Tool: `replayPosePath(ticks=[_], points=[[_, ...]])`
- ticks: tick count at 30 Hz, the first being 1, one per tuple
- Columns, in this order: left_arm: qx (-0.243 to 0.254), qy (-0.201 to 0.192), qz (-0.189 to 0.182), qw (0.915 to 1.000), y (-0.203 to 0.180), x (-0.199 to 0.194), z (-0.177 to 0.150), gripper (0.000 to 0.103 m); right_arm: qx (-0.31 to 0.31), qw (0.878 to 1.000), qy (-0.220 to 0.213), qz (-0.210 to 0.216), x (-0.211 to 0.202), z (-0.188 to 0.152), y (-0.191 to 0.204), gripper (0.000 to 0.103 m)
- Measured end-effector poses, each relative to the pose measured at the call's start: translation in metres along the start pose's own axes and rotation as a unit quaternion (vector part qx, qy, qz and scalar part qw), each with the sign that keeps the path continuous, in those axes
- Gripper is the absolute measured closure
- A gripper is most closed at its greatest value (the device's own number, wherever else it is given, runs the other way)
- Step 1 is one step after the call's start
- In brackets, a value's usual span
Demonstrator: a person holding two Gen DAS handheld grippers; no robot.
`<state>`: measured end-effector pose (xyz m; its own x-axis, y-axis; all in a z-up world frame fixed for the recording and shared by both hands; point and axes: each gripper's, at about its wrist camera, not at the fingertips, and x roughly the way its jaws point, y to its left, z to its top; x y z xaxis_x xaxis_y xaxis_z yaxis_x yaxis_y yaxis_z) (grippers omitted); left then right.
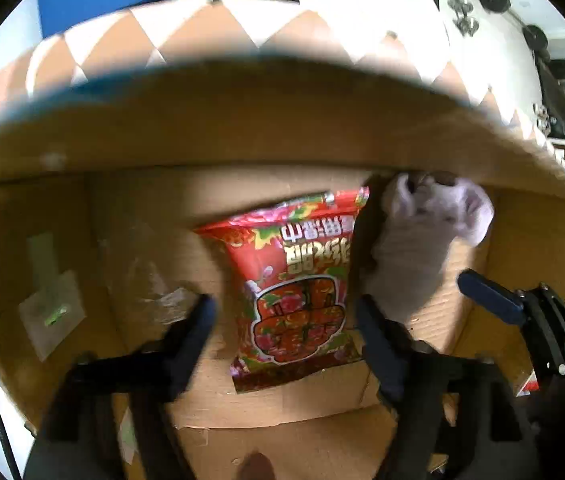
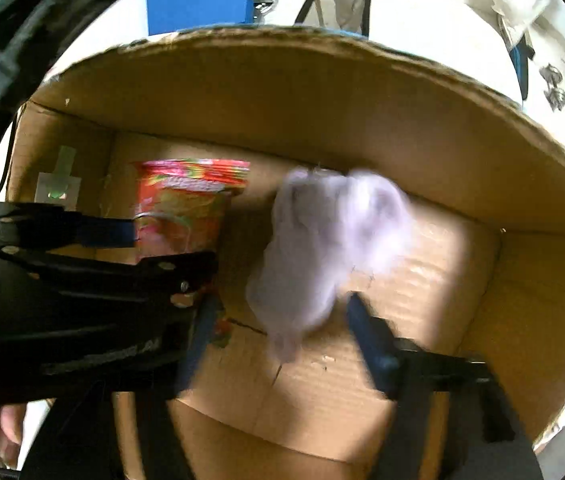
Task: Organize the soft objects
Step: 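Lower the red bag into the box with the left tool while the right tool drops the plush in, then grasp the green Deeyeo bag with the left tool while the right tool grasps the white ONMAX bag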
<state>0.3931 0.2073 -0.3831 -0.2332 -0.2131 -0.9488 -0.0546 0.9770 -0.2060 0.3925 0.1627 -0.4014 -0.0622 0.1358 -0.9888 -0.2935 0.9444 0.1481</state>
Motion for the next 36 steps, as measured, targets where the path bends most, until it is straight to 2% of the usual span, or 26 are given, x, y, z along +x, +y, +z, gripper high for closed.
replayPosePath(ticks=[5,7,9,12,14,17,18,19,21,24,26,28,31,33,36], points=[[0.009,-0.046,0.019,0.9987,-0.012,-0.038,-0.022,0.006,0.020,1.000,-0.008,0.002,-0.014,-0.017,-0.002,0.009],[0.018,-0.070,0.032,0.9969,-0.020,-0.054,-0.035,0.003,0.031,0.999,-0.018,0.011,-0.024,-0.028,-0.003,0.000],[0.027,-0.097,0.044,0.9940,-0.025,-0.068,-0.053,0.003,0.046,0.998,-0.035,0.021,-0.040,-0.044,-0.007,0.000],[0.047,-0.140,0.064,0.9869,-0.050,-0.092,-0.073,0.002,0.068,0.995,-0.061,0.041,-0.066,-0.064,-0.016,0.000],[0.065,-0.172,0.085,0.9793,-0.070,-0.110,-0.089,0.002,0.082,0.991,-0.091,0.054,-0.091,-0.086,-0.026,0.000],[0.086,-0.208,0.111,0.9681,-0.110,-0.128,-0.100,0.002,0.116,0.984,-0.123,0.065,-0.120,-0.103,-0.062,0.000],[0.094,-0.211,0.111,0.9665,-0.122,-0.129,-0.105,0.002,0.130,0.980,-0.135,0.062,-0.133,-0.118,-0.081,0.000],[0.103,-0.212,0.109,0.9656,-0.132,-0.129,-0.099,0.002,0.137,0.979,-0.142,0.057,-0.147,-0.124,-0.095,0.000],[0.139,-0.208,0.111,0.9620,-0.175,-0.122,-0.098,0.002,0.154,0.975,-0.155,0.033,-0.166,-0.145,-0.136,0.000],[0.189,-0.195,0.142,0.9519,-0.227,-0.094,-0.089,0.002,0.179,0.971,-0.158,-0.019,-0.185,-0.167,-0.202,0.000],[0.213,-0.175,0.154,0.9489,-0.256,-0.071,-0.078,0.002,0.196,0.968,-0.146,-0.049,-0.187,-0.178,-0.249,0.000],[0.232,-0.143,0.162,0.9483,-0.283,-0.049,-0.072,0.002,0.210,0.967,-0.126,-0.072,-0.177,-0.188,-0.294,0.000],[0.256,-0.103,0.188,0.9426,-0.320,-0.007,-0.058,0.002,0.219,0.966,-0.094,-0.096,-0.153,-0.191,-0.348,0.000],[0.266,-0.079,0.202,0.9392,-0.334,0.020,-0.048,0.002,0.221,0.967,-0.074,-0.102,-0.136,-0.192,-0.370,0.000],[0.268,-0.047,0.210,0.9390,-0.345,0.053,-0.031,0.002,0.216,0.970,-0.048,-0.102,-0.109,-0.191,-0.388,0.000]])
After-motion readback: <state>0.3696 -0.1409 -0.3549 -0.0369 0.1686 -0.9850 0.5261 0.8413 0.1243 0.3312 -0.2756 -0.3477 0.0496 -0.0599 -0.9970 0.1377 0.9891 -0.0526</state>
